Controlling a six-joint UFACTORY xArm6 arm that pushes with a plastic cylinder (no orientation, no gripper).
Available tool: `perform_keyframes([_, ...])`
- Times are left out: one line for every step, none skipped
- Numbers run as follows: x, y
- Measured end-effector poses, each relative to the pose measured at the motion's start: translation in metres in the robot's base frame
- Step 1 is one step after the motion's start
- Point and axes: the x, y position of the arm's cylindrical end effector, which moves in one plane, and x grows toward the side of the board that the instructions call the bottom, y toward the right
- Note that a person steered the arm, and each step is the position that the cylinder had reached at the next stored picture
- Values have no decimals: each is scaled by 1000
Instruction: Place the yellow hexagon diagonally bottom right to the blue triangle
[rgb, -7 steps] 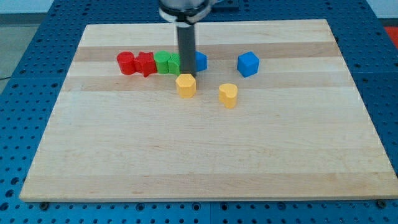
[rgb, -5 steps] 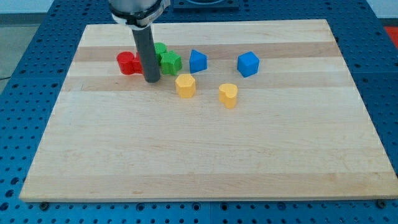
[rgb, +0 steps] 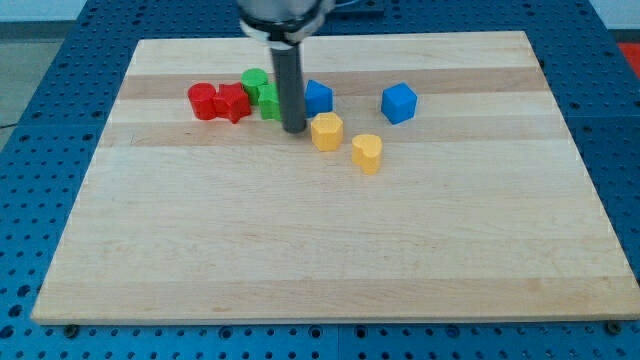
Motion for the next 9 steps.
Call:
perform_keyframes([3,30])
perform_keyframes([29,37])
perform_keyframes([27,26])
perform_keyframes([-6,-5])
perform_keyframes([-29,-31])
perform_keyframes([-44,-55])
perform_keyframes([-54,-71])
perform_keyframes([-71,-72])
perform_keyframes([-92,-76])
